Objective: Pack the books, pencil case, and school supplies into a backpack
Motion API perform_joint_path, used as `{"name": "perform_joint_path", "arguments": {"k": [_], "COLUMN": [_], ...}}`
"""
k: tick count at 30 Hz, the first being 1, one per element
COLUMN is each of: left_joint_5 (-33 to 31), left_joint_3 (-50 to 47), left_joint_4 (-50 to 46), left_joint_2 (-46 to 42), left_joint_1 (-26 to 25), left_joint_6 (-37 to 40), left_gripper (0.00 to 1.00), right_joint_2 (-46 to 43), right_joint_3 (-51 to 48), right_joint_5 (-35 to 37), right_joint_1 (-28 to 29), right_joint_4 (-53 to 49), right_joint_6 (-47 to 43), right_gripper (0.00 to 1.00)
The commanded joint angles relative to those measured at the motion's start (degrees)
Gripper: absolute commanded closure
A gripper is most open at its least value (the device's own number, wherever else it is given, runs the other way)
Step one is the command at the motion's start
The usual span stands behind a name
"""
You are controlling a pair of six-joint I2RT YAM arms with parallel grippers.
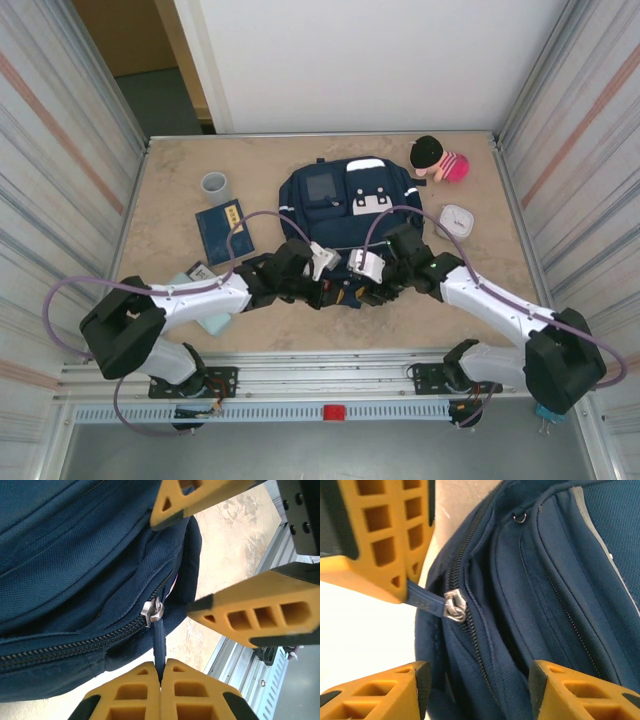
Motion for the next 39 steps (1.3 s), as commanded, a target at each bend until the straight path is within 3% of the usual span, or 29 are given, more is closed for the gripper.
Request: {"name": "perform_joint_path", "arguments": {"k": [1, 6, 11, 15, 19, 22, 27, 30, 33, 39], "left_joint_5": [-1.52, -10.31, -12.50, -15.01, -22.72, -29.82, -39.77, -41.58, -41.06, -31.41], "left_joint_3": [-0.99, -2.65, -4.56, -3.53, -2.96, -2.74, -2.22, -2.19, -1.34, 1.21], "left_joint_4": [2.87, 5.09, 10.29, 7.45, 4.55, 3.71, 3.67, 5.18, 5.22, 1.01], "left_joint_2": [-2.19, -2.37, -1.39, -0.77, -1.72, -2.43, -3.48, -4.27, -4.39, -4.34], "left_joint_1": [0.10, -0.23, -0.51, -2.22, -5.83, -8.16, -10.63, -11.26, -12.13, -12.51], "left_joint_6": [0.80, 6.09, 8.62, 14.10, 22.23, 26.69, 28.90, 28.52, 29.16, 29.39], "left_gripper": [1.00, 1.00, 0.97, 0.84, 0.62, 0.59, 0.65, 0.74, 0.82, 0.88], "right_joint_2": [1.33, 1.79, 2.82, 1.25, -1.74, -3.09, -3.53, -3.79, -4.30, -4.68], "right_joint_3": [-1.13, -2.74, -3.16, -2.44, -0.92, 0.09, 1.58, 1.96, 1.95, 2.03], "right_joint_5": [2.35, 2.72, 1.77, -1.22, -4.76, -7.10, -8.27, -9.08, -9.59, -10.52], "right_joint_1": [0.37, 0.44, 0.44, 0.39, 0.35, 0.25, 0.18, -0.01, -0.33, -1.84], "right_joint_4": [5.60, 11.31, 11.40, 10.60, 8.69, 7.09, 4.55, 3.66, 3.71, 3.05], "right_joint_6": [0.90, 2.01, 2.06, 2.80, 4.14, 4.50, 4.09, 3.98, 4.23, 4.31], "right_gripper": [0.52, 0.73, 0.99, 1.00, 1.00, 1.00, 1.00, 1.00, 1.00, 1.00]}}
